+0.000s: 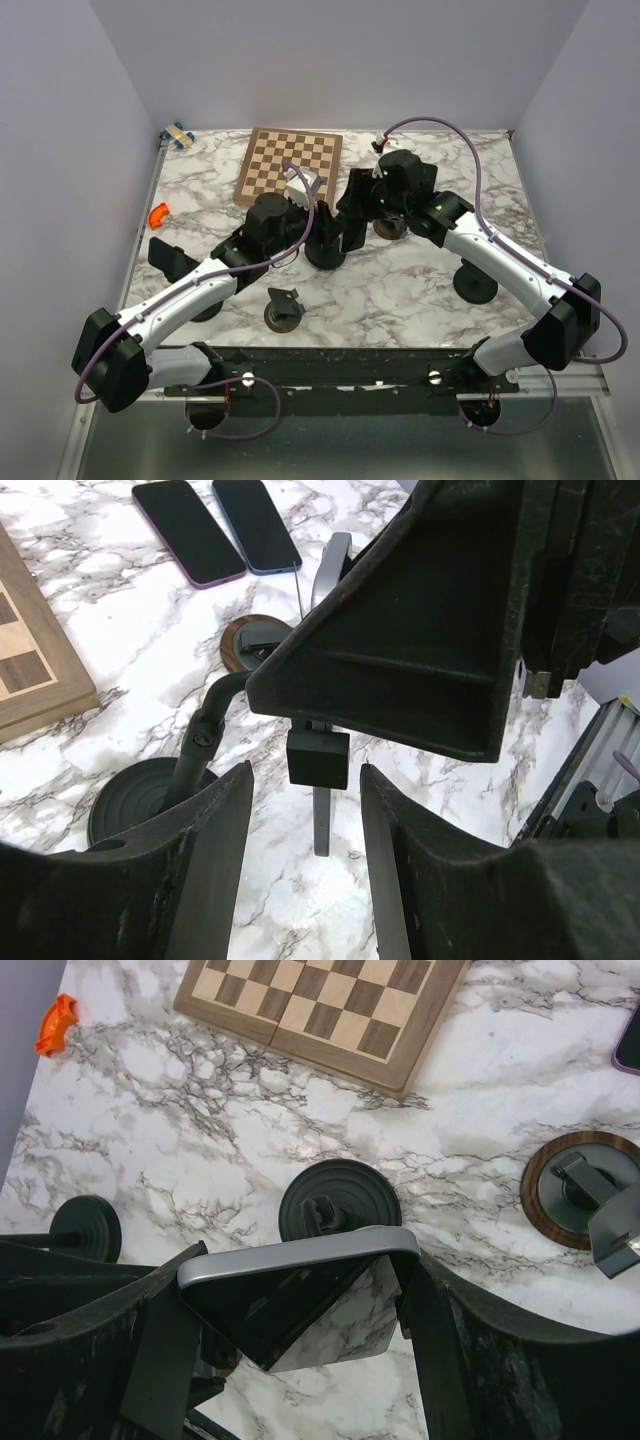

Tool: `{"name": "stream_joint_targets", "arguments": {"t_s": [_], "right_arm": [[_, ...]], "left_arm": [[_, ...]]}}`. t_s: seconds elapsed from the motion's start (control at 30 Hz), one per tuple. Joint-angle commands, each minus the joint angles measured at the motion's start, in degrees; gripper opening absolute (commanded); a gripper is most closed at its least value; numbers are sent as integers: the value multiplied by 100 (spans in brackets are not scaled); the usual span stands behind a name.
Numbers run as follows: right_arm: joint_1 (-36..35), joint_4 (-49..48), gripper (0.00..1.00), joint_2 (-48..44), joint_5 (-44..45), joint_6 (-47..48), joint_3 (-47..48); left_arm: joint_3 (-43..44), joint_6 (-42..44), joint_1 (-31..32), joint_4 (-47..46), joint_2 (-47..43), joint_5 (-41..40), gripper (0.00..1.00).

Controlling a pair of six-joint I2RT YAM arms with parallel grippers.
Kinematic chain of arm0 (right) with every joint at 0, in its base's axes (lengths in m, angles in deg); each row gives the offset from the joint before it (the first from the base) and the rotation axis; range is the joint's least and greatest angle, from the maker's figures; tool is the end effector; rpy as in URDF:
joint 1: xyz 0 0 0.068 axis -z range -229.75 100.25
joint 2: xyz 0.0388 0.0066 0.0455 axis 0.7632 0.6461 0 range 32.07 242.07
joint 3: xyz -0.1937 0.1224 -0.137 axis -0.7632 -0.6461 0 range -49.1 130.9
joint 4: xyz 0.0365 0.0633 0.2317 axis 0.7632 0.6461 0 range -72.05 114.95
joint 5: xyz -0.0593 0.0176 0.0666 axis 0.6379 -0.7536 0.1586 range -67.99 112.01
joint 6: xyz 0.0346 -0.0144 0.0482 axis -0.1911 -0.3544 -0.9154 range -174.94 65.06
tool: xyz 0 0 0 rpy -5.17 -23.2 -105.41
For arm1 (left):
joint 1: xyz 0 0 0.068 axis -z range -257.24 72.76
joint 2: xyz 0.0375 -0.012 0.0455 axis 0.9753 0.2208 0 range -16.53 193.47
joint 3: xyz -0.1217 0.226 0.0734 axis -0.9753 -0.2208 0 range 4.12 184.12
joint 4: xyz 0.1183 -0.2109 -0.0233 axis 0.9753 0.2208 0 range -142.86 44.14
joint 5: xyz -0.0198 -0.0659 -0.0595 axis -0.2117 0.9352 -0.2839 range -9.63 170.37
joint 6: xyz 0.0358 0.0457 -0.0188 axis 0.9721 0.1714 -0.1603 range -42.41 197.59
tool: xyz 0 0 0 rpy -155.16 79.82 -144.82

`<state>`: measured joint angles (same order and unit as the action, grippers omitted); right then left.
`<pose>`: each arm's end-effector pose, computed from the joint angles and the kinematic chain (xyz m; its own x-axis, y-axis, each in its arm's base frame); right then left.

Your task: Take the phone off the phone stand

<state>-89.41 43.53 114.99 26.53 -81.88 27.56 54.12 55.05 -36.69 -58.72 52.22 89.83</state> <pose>0.2487 0.2015 0.3415 -0.6270 0.0668 -0.7762 -0.3374 0.8747 0.3479 0.2042 -0.1845 0.3118 -0.4491 -0.1134 -0.8862 0.6398 0.6516 -0.4076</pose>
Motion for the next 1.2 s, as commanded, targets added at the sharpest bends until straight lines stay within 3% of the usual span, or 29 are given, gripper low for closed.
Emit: {"name": "stream_joint_targets", "arguments": {"t_s": [0.0,0.47,0.7,0.83,1.0,1.17], "right_arm": [[-29,-342,1,-241,-302,-85,24],[-31,-335,1,-203,-358,13,-33],[-33,-352,1,-201,-407,20,-20],[-32,-391,1,-213,-407,60,-97],[-28,-860,1,-439,-389,403,-594],[-12,-932,1,-474,-148,888,-768]], "left_arm": [[157,82,-32,-45,192,265,55],[182,47,-63,-409,361,821,51],[124,75,-65,-503,295,874,44],[141,79,-119,-539,279,978,32],[133,126,-254,-653,203,1318,2],[11,163,-294,-789,71,1533,0]]}}
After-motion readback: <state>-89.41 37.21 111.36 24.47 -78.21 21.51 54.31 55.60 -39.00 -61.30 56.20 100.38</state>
